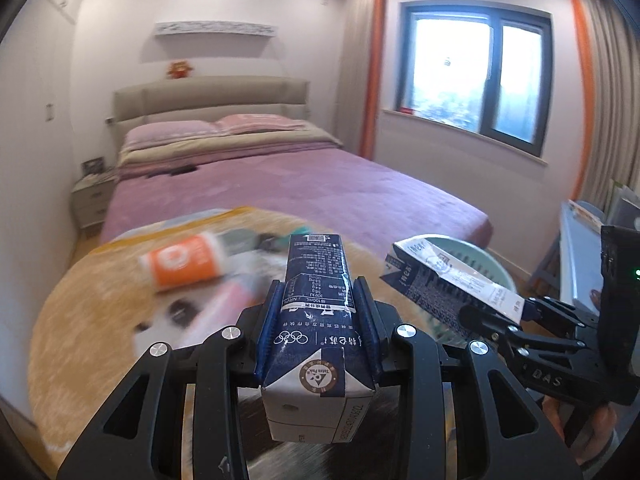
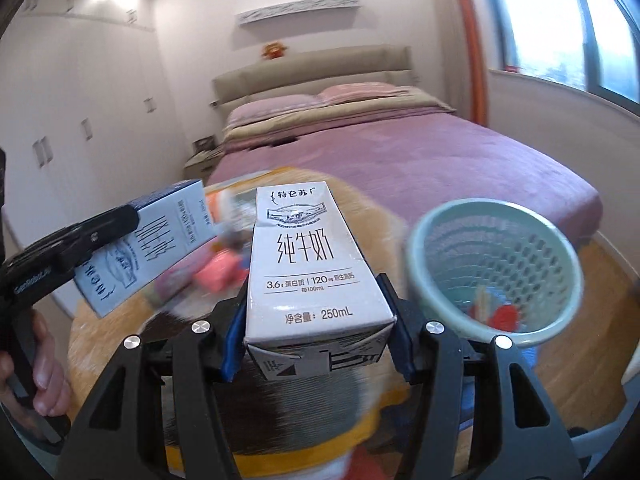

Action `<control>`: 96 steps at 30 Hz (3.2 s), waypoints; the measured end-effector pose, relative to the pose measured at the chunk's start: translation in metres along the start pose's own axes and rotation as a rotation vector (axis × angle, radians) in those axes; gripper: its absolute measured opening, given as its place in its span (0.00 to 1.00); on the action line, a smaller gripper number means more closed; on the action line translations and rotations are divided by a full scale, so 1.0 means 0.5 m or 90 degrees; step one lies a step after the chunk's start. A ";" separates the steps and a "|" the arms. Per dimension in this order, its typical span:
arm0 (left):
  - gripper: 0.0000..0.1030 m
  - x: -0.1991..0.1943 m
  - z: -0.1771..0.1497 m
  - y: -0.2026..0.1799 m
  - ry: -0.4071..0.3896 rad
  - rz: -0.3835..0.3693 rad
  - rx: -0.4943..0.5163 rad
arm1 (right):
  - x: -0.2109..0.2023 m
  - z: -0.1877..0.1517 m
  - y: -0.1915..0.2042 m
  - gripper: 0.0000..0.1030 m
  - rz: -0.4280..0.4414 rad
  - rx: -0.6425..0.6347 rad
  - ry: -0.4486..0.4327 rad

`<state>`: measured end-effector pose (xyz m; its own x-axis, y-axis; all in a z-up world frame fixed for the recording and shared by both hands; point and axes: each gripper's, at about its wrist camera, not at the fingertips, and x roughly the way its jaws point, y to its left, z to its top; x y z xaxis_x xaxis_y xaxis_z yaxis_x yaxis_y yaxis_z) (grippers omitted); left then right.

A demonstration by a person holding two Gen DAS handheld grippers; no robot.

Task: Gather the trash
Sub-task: 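Carry both cartons over the blue basket and open both grippers, then move both grippers back to the table toward the spray bottle and card box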

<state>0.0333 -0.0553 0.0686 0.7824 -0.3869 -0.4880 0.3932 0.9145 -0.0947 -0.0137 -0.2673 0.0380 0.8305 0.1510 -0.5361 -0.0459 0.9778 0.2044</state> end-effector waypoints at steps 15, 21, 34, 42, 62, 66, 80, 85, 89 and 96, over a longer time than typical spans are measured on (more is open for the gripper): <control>0.33 0.273 0.065 -0.229 0.067 -0.148 0.052 | 0.075 0.032 -0.305 0.53 -0.153 0.153 -0.003; 0.33 0.393 0.045 -0.260 0.140 -0.174 0.033 | 0.120 0.006 -0.363 0.53 -0.191 0.188 0.036; 0.33 0.492 0.007 -0.278 0.205 -0.161 0.013 | 0.196 -0.029 -0.413 0.53 -0.211 0.236 0.120; 0.58 0.439 0.021 -0.271 0.165 -0.157 0.024 | 0.196 -0.018 -0.407 0.60 -0.203 0.230 0.129; 0.76 0.133 0.053 -0.054 0.009 -0.101 -0.056 | 0.088 0.054 -0.174 0.61 -0.084 0.126 0.053; 0.80 0.073 0.046 0.033 -0.017 -0.034 -0.087 | 0.098 0.057 -0.103 0.61 -0.049 0.089 0.058; 0.81 0.058 -0.057 0.233 0.080 0.090 -0.107 | 0.197 0.033 0.081 0.61 0.033 0.003 0.104; 0.81 0.105 -0.098 0.258 0.127 0.089 -0.121 | 0.243 0.021 0.129 0.61 0.041 -0.018 0.126; 0.81 0.128 -0.104 0.256 0.154 0.088 -0.110 | 0.272 0.010 0.149 0.61 0.048 -0.023 0.148; 0.73 0.149 -0.105 0.256 0.190 0.098 -0.089 | 0.301 -0.005 0.158 0.61 0.047 -0.022 0.174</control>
<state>0.1164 0.0392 -0.0253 0.6432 -0.2115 -0.7359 0.1968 0.9745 -0.1081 0.1065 -0.1669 -0.0286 0.6445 0.2512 -0.7221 -0.1232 0.9663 0.2261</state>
